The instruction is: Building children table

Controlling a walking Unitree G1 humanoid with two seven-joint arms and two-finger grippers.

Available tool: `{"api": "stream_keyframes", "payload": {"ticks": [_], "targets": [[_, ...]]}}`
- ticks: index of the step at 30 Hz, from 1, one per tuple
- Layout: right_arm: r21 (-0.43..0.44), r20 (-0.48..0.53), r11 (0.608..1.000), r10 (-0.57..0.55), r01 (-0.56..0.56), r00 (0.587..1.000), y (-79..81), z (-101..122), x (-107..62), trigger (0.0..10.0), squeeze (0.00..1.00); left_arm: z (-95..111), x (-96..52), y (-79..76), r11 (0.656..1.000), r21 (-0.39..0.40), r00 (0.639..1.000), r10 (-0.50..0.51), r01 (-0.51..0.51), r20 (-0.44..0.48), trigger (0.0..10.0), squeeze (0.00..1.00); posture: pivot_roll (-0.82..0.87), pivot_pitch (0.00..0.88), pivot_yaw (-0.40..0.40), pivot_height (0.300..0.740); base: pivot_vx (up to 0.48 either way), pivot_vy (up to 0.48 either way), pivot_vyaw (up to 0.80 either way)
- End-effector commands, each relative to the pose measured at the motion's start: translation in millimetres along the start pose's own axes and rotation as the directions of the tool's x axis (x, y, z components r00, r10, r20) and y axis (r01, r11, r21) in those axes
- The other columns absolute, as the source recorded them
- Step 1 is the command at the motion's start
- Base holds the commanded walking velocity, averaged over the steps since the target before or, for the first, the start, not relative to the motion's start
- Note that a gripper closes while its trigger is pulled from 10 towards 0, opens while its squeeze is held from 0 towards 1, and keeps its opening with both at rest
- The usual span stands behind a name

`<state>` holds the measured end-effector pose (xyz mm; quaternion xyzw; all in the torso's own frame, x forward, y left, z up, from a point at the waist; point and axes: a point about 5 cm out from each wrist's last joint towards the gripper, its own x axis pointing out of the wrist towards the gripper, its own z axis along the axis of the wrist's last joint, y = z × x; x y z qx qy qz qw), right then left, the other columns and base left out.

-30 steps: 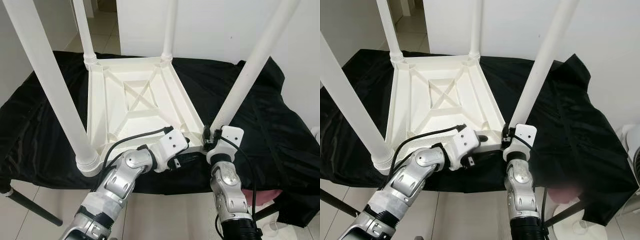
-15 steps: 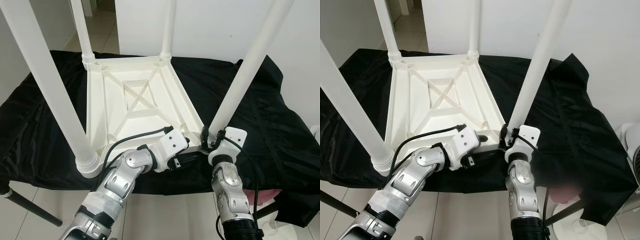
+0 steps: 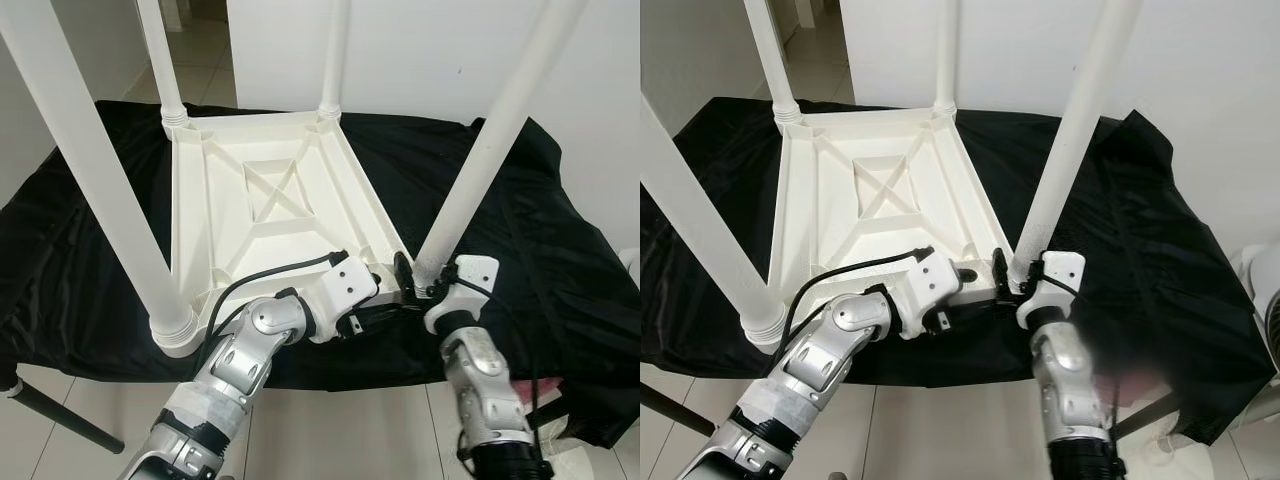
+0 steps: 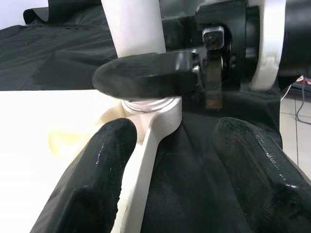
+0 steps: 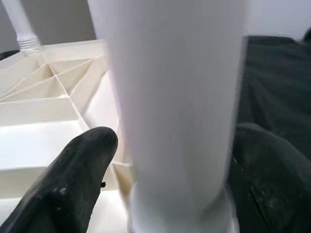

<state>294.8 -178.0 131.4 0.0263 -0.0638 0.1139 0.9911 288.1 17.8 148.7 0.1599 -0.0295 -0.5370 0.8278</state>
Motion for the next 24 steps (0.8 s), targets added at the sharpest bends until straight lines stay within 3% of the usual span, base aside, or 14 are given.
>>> {"api": "stream_keyframes", "payload": {"ticks": [1,7,11,12,13,14,15,16,24], "targets": [[-0.014,-0.002,0.996,0.088,-0.088,0.996,-1.7,1,1.9,10.0,0.0,-3,1.0,3.3,0.999,0.005,0.998,0.054,-0.054,-0.015,10.0,0.0,-0.04,0.019,-0.04,0.74,0.0,0.0,0.0],[-0.089,-0.017,0.973,0.212,-0.213,0.977,-11.2,7,7.6,10.0,0.0,-3,0.6,4.3,0.998,0.009,0.998,0.055,-0.055,-0.016,10.0,0.0,-0.03,0.016,-0.039,0.74,0.0,0.0,0.0],[-0.107,-0.027,0.965,0.238,-0.239,0.971,-14.6,8,12.1,10.0,0.0,-4,0.2,4.5,0.998,0.025,0.998,0.053,-0.052,-0.024,10.0,0.0,-0.03,0.012,-0.036,0.74,0.0,0.0,0.0],[-0.113,-0.037,0.96,0.253,-0.256,0.967,-16.4,8,14.6,8.8,0.0,-4,0.3,4.2,0.998,0.034,0.998,0.05,-0.049,-0.029,10.0,0.0,-0.03,0.011,-0.035,0.74,0.0,0.0,0.0],[-0.113,-0.037,0.96,0.253,-0.256,0.967,-16.4,8,14.6,8.8,0.0,-4,0.3,4.2,0.998,0.034,0.998,0.05,-0.049,-0.029,10.0,0.0,-0.03,0.011,-0.035,0.74,0.0,0.0,0.0],[-0.117,-0.044,0.957,0.262,-0.266,0.964,-17.5,7,16.1,3.5,0.0,-5,0.3,4.0,0.998,0.04,0.998,0.048,-0.047,-0.032,10.0,0.0,-0.03,0.011,-0.035,0.74,0.0,0.0,0.0],[-0.12,-0.05,0.955,0.267,-0.271,0.962,-18.6,7,18.0,3.5,0.0,-5,0.7,3.9,0.998,0.041,0.998,0.046,-0.045,-0.032,10.0,0.0,-0.03,0.008,-0.032,0.74,0.0,0.0,0.0],[-0.123,-0.058,0.953,0.27,-0.275,0.961,-19.5,6,19.5,0.0,0.0,-4,1.1,4.0,0.998,0.041,0.999,0.045,-0.044,-0.03,10.0,0.0,-0.03,0.005,-0.032,0.74,0.0,0.0,0.0],[-0.116,-0.106,0.941,0.308,-0.319,0.946,-22.1,-5,18.1,0.0,0.0,-4,0.7,4.4,0.998,0.045,0.999,0.044,-0.043,-0.028,10.0,0.0,-0.02,0.001,-0.028,0.74,0.0,0.0,0.0]]}}
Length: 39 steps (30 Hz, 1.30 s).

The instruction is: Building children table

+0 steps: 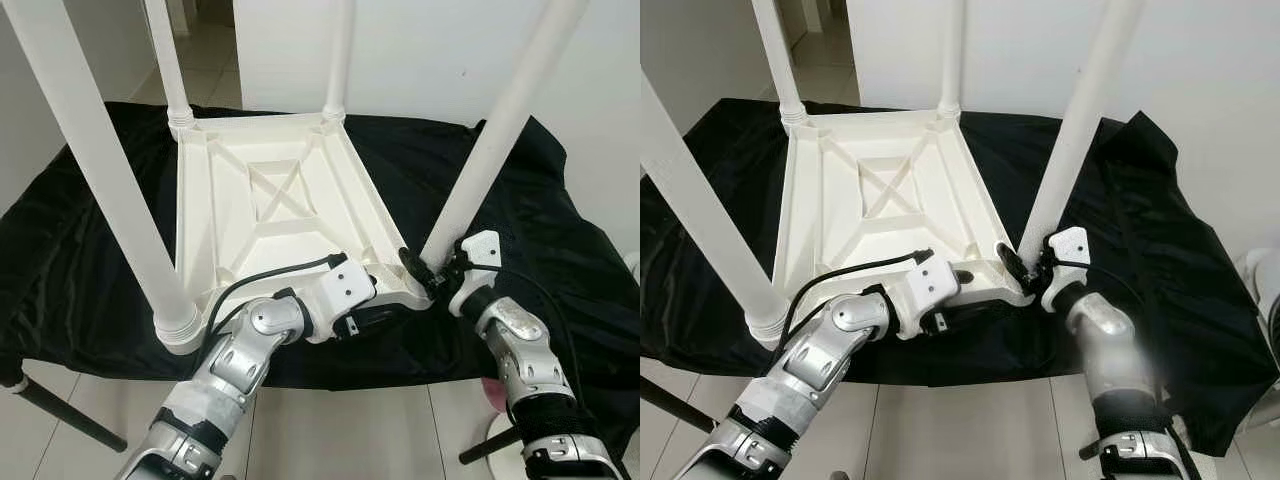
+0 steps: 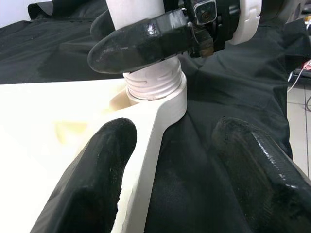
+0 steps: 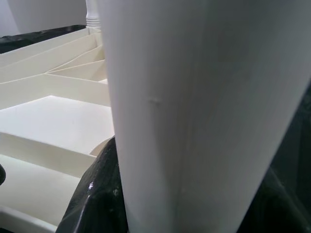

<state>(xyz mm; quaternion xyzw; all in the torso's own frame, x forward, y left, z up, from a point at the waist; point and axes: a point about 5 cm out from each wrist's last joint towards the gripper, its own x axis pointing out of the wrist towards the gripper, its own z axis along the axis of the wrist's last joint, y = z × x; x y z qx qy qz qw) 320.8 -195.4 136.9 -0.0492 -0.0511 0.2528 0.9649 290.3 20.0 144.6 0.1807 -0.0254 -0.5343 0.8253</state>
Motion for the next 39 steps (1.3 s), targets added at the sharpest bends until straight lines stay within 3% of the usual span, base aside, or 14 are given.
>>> {"api": "stream_keyframes", "payload": {"ticks": [1,9,10,17,25,28,33,34,35,37,38,39], "targets": [[0.004,-0.043,0.999,0.035,-0.035,0.998,2.9,-10,-3.7,0.0,0.0,1,1.1,2.8,0.999,0.013,0.999,0.044,-0.044,0.0,10.0,0.0,-0.02,0.001,-0.028,0.74,0.0,0.0,0.0],[0.034,-0.05,0.999,0.039,-0.038,0.998,4.7,-18,-8.4,0.0,0.0,0,1.1,0.6,0.999,0.012,0.999,0.037,-0.037,-0.001,10.0,0.0,-0.03,0.006,-0.03,0.74,0.0,0.0,0.0],[0.053,-0.061,0.998,-0.025,0.028,0.998,3.4,-19,-8.7,10.0,0.0,0,1.1,-0.2,0.999,0.01,0.999,0.034,-0.034,-0.001,10.0,0.0,-0.03,0.008,-0.031,0.74,0.0,0.0,0.0],[0.061,-0.068,0.989,-0.134,0.138,0.989,4.7,-19,-7.3,10.0,0.0,-1,1.2,-2.3,1.0,0.006,1.0,0.031,-0.031,-0.001,10.0,0.0,-0.03,0.008,-0.033,0.74,0.0,0.0,0.0],[0.113,-0.067,0.939,-0.32,0.326,0.945,17.4,-11,-6.4,10.0,0.0,-3,0.7,-6.7,1.0,0.0,1.0,0.022,-0.022,-0.003,10.0,0.0,-0.04,0.012,-0.039,0.74,0.0,0.0,0.0],[0.123,-0.077,0.873,-0.466,0.472,0.882,24.4,-10,-7.8,10.0,0.0,-4,0.4,-8.2,1.0,-0.005,1.0,0.018,-0.018,-0.006,10.0,0.0,-0.04,0.019,-0.039,0.74,0.0,0.0,0.0],[0.124,-0.088,0.807,-0.57,0.577,0.817,29.5,-11,-10.8,10.0,0.0,-5,-0.1,-9.5,1.0,-0.008,1.0,0.016,-0.016,-0.009,10.0,0.0,-0.04,0.021,-0.04,0.74,0.0,0.0,0.0],[0.13,-0.092,0.759,-0.632,0.639,0.77,31.9,-12,-12.1,10.0,0.0,-5,-0.2,-10.3,1.0,-0.011,1.0,0.017,-0.017,-0.011,10.0,0.0,-0.04,0.024,-0.045,0.74,0.0,0.0,0.0],[0.13,-0.092,0.759,-0.632,0.639,0.77,31.9,-12,-12.1,10.0,0.0,-5,-0.2,-10.3,1.0,-0.011,1.0,0.017,-0.017,-0.011,10.0,0.0,-0.04,0.024,-0.045,0.74,0.0,0.0,0.0],[0.137,-0.106,0.657,-0.734,0.741,0.67,38.3,-13,-13.8,10.0,0.0,-6,0.0,-11.7,1.0,-0.019,1.0,0.021,-0.021,-0.012,10.0,0.0,-0.04,0.025,-0.049,0.74,0.0,0.0,0.0],[0.137,-0.106,0.657,-0.734,0.741,0.67,38.3,-13,-13.8,10.0,0.0,-6,0.0,-11.7,1.0,-0.019,1.0,0.021,-0.021,-0.012,10.0,0.0,-0.04,0.025,-0.049,0.74,0.0,0.0,0.0],[0.141,-0.112,0.626,-0.76,0.767,0.641,41.3,-12,-13.8,10.0,0.0,-6,0.1,-12.3,1.0,-0.021,1.0,0.023,-0.023,-0.011,10.0,0.0,-0.03,0.026,-0.05,0.74,0.0,0.0,0.0]]}}
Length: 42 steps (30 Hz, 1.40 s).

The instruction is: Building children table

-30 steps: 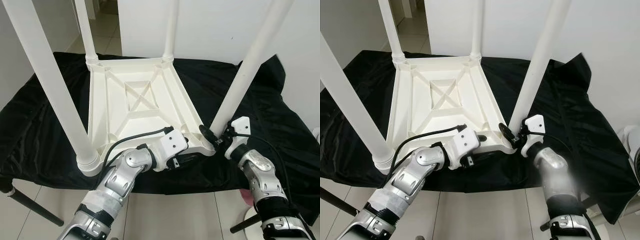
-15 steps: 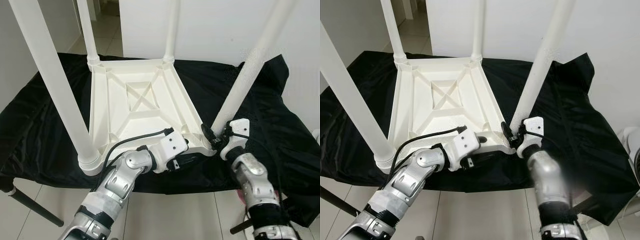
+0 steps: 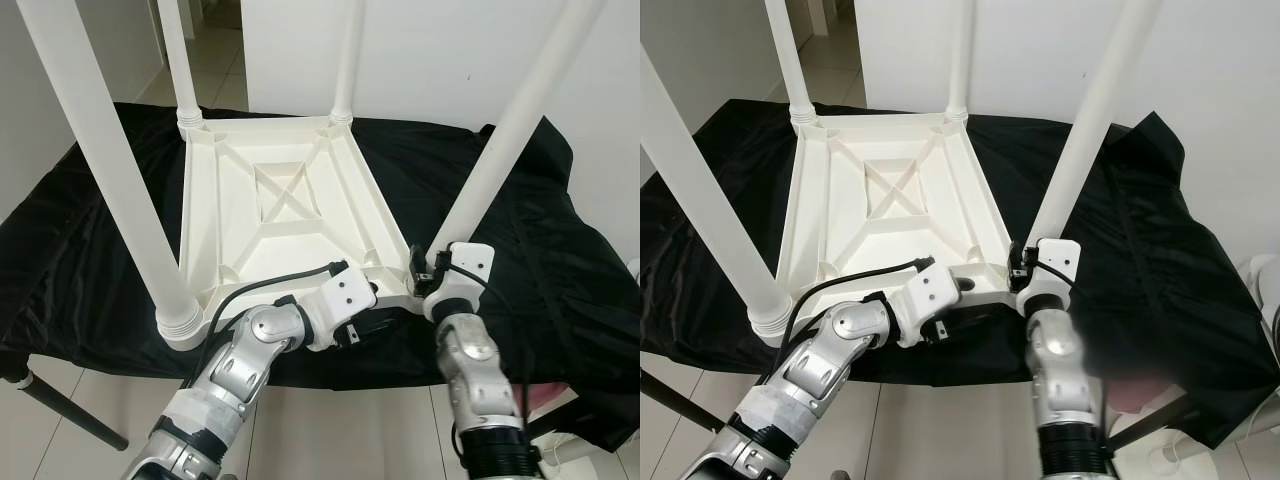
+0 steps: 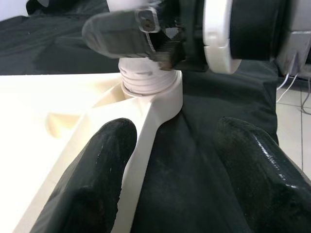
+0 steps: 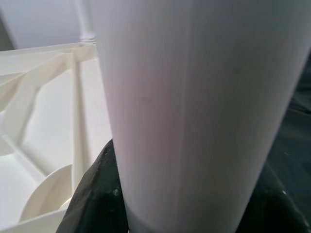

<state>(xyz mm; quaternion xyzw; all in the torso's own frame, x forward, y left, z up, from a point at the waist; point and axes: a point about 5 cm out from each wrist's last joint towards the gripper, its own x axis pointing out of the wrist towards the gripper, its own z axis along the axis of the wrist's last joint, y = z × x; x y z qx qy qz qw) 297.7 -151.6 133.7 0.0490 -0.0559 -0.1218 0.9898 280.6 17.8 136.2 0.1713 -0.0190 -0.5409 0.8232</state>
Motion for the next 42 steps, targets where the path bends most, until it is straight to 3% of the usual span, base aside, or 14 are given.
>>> {"api": "stream_keyframes", "payload": {"ticks": [1,9,10,12,13,25,26,30,32,34,36,37,39,42], "targets": [[0.013,-0.06,0.993,-0.118,0.119,0.991,-15.0,-12,-5.6,10.0,0.0,-1,1.0,-0.7,0.999,0.0,0.999,0.039,-0.039,-0.012,10.0,0.0,-0.03,0.026,-0.051,0.74,0.0,0.0,0.0],[0.01,-0.065,0.992,-0.122,0.123,0.99,-20.2,-10,-5.5,10.0,0.0,-3,-1.8,0.5,0.999,-0.003,0.999,0.046,-0.047,-0.019,10.0,0.0,-0.03,0.032,-0.051,0.74,0.0,0.0,0.0],[0.016,-0.064,0.993,-0.115,0.117,0.991,-19.8,-10,-5.5,10.0,0.2,-3,-2.1,1.2,0.999,-0.003,0.999,0.05,-0.05,-0.02,10.0,0.0,-0.03,0.032,-0.051,0.74,0.0,0.0,0.0],[0.011,-0.056,0.992,-0.124,0.125,0.991,-20.2,-9,-6.1,10.0,0.2,-2,-2.3,1.8,0.999,-0.006,0.998,0.053,-0.053,-0.02,10.0,0.0,-0.03,0.033,-0.051,0.74,0.0,0.0,0.0],[0.044,-0.026,0.995,-0.089,0.09,0.996,-18.5,-4,-7.0,10.0,1.0,-2,-2.5,1.4,0.998,-0.008,0.998,0.055,-0.055,-0.019,10.0,0.0,-0.03,0.034,-0.051,0.74,0.0,0.0,0.0],[0.089,-0.011,0.996,0.03,-0.029,0.999,-22.8,1,-7.8,10.0,1.0,-3,-3.7,1.2,0.999,-0.005,0.998,0.053,-0.053,-0.025,10.0,0.0,-0.03,0.038,-0.052,0.74,0.0,0.0,0.0],[0.092,-0.01,0.993,0.071,-0.07,0.997,-23.9,1,-7.9,10.0,0.0,-3,-3.6,1.6,0.998,-0.005,0.998,0.055,-0.056,-0.025,10.0,0.0,-0.03,0.04,-0.053,0.74,0.0,0.0,0.0],[0.082,-0.017,0.982,0.172,-0.171,0.985,-27.6,0,-7.3,10.0,0.0,-3,-3.5,2.0,0.998,-0.006,0.998,0.058,-0.058,-0.025,10.0,0.0,-0.03,0.042,-0.051,0.74,0.0,0.0,0.0],[0.045,-0.025,0.956,0.293,-0.292,0.956,-31.6,-1,-5.4,10.0,0.0,-3,-3.3,2.3,0.998,-0.007,0.998,0.058,-0.058,-0.026,10.0,0.0,-0.03,0.044,-0.044,0.74,0.0,0.0,0.0],[0.045,-0.025,0.956,0.293,-0.292,0.956,-31.6,-1,-5.4,10.0,0.0,-3,-3.3,2.3,0.998,-0.007,0.998,0.058,-0.058,-0.026,10.0,0.0,-0.03,0.044,-0.044,0.74,0.0,0.0,0.0],[-0.016,-0.04,0.899,0.437,-0.437,0.899,-32.7,0,-2.8,10.0,0.0,-2,-2.9,3.6,0.998,-0.004,0.998,0.058,-0.058,-0.025,10.0,0.0,-0.04,0.043,-0.036,0.74,0.0,0.0,0.0],[-0.016,-0.04,0.899,0.437,-0.437,0.899,-32.7,0,-2.8,10.0,0.0,-2,-2.9,3.6,0.998,-0.004,0.998,0.058,-0.058,-0.025,10.0,0.0,-0.04,0.043,-0.036,0.74,0.0,0.0,0.0],[-0.079,-0.062,0.841,0.532,-0.536,0.844,-33.3,1,0.4,10.0,0.0,-1,-2.6,5.0,0.998,-0.001,0.998,0.058,-0.058,-0.024,10.0,0.0,-0.04,0.043,-0.035,0.74,0.0,0.0,0.0],[-0.125,-0.074,0.804,0.577,-0.582,0.813,-34.4,2,4.6,10.0,0.0,-1,-2.2,6.0,0.998,0.002,0.998,0.059,-0.059,-0.023,10.0,0.0,-0.04,0.045,-0.033,0.74,0.0,0.0,0.0]]}}
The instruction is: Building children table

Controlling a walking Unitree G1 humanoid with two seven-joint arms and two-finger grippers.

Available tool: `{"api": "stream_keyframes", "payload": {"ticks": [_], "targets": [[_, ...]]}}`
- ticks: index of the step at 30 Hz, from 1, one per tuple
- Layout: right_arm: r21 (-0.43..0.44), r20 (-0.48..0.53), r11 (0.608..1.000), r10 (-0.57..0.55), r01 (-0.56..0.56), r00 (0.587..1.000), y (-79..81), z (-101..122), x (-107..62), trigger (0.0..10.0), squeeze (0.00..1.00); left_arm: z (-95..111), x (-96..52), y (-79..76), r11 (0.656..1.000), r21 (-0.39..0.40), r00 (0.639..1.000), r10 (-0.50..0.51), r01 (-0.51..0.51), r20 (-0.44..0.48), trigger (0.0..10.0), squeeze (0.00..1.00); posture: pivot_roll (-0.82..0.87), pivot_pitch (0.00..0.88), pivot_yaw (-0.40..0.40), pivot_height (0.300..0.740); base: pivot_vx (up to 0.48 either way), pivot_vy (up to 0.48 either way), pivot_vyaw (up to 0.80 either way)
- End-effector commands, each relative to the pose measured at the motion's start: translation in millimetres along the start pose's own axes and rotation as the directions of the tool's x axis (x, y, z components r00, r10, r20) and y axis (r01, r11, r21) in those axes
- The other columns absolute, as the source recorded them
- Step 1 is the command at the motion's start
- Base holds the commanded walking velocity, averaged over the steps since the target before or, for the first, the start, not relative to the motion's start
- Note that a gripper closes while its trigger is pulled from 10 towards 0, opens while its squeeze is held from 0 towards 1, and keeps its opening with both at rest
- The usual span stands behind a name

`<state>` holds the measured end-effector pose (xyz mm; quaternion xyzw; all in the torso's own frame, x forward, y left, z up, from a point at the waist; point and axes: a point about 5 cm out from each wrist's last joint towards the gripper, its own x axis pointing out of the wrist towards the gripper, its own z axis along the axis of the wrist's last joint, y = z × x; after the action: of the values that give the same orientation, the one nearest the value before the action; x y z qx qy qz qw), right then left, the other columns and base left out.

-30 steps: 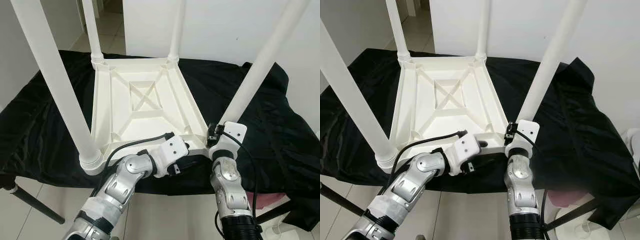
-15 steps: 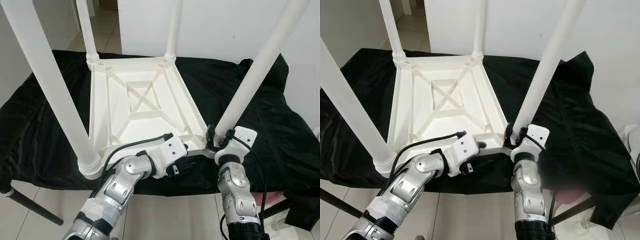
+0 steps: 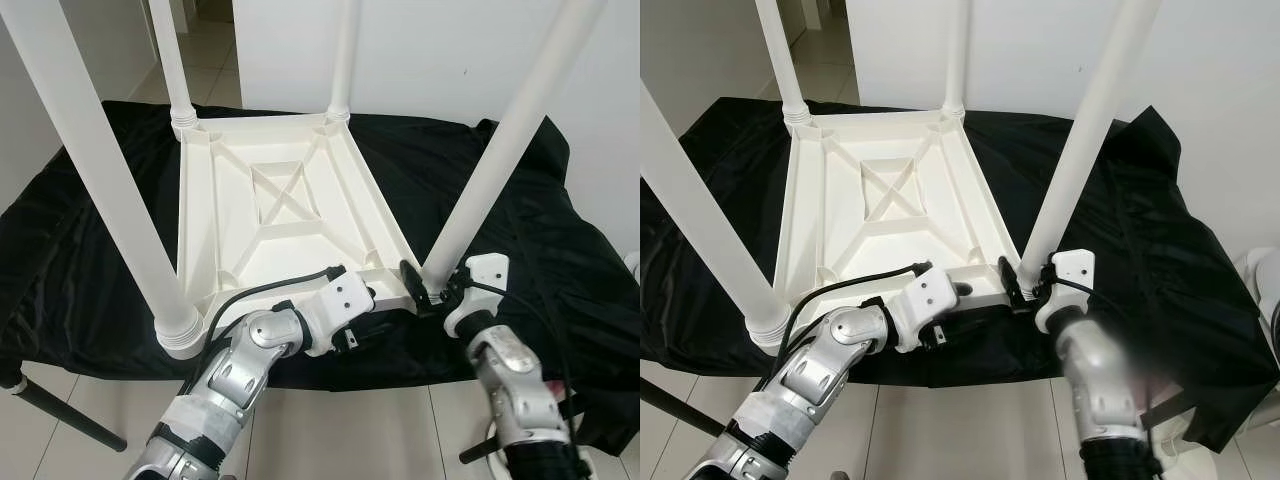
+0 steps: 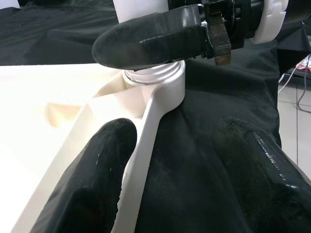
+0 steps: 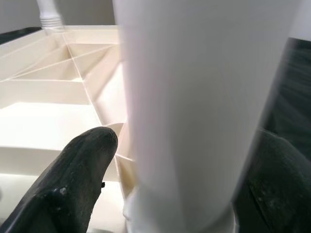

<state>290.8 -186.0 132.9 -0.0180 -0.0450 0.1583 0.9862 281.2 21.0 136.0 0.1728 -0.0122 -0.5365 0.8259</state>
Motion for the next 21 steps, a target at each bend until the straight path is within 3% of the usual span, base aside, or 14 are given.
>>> {"api": "stream_keyframes", "payload": {"ticks": [1,5,6,7,8,9,11,12,20,21], "targets": [[-0.039,-0.01,0.998,0.052,-0.053,0.999,-1.1,0,2.7,10.0,0.0,1,0.4,4.4,0.999,0.007,0.999,0.051,-0.051,-0.008,10.0,0.0,-0.04,0.045,-0.033,0.74,0.0,0.0,0.0],[-0.062,-0.016,0.994,0.092,-0.093,0.996,-4.4,0,6.5,10.0,0.0,2,1.0,5.2,0.999,0.01,0.999,0.054,-0.054,-0.005,10.0,0.0,-0.04,0.048,-0.036,0.74,0.0,0.0,0.0],[-0.08,-0.037,0.986,0.142,-0.145,0.989,-8.2,0,11.8,4.7,0.0,3,1.2,6.3,0.998,0.011,0.998,0.06,-0.06,-0.003,10.0,0.0,-0.03,0.049,-0.037,0.74,0.0,0.0,0.0],[-0.08,-0.037,0.986,0.142,-0.145,0.989,-8.2,0,11.8,4.7,0.0,3,1.2,6.3,0.998,0.011,0.998,0.06,-0.06,-0.003,10.0,0.0,-0.03,0.049,-0.037,0.74,0.0,0.0,0.0],[-0.082,-0.042,0.983,0.159,-0.162,0.986,-9.6,0,12.9,4.0,0.0,3,1.4,6.5,0.998,0.011,0.998,0.061,-0.061,-0.003,10.0,0.0,-0.03,0.049,-0.039,0.74,0.0,0.0,0.0],[-0.087,-0.05,0.981,0.167,-0.171,0.985,-11.1,-1,14.0,1.6,0.0,3,1.1,6.9,0.998,0.009,0.998,0.064,-0.064,-0.003,10.0,0.0,-0.03,0.049,-0.042,0.74,0.0,0.0,0.0],[-0.089,-0.054,0.979,0.178,-0.183,0.983,-12.6,-2,14.8,1.6,0.0,3,0.9,7.1,0.998,0.009,0.998,0.066,-0.066,-0.003,10.0,0.0,-0.03,0.049,-0.042,0.74,0.0,0.0,0.0],[-0.09,-0.064,0.976,0.19,-0.196,0.98,-13.9,-4,15.5,0.0,0.0,3,0.7,7.5,0.997,0.007,0.998,0.07,-0.07,-0.003,10.0,0.0,-0.03,0.047,-0.045,0.74,0.0,0.0,0.0],[-0.087,-0.089,0.973,0.205,-0.213,0.975,-17.5,-11,14.0,0.0,0.0,3,-0.3,8.0,0.997,0.004,0.997,0.079,-0.079,-0.002,10.0,0.0,-0.02,0.048,-0.048,0.74,0.0,0.0,0.0],[-0.074,-0.091,0.976,0.199,-0.206,0.976,-17.3,-13,12.9,4.4,0.0,3,-0.3,8.1,0.997,0.004,0.997,0.08,-0.08,-0.003,10.0,0.0,-0.03,0.049,-0.045,0.74,0.0,0.0,0.0]]}}
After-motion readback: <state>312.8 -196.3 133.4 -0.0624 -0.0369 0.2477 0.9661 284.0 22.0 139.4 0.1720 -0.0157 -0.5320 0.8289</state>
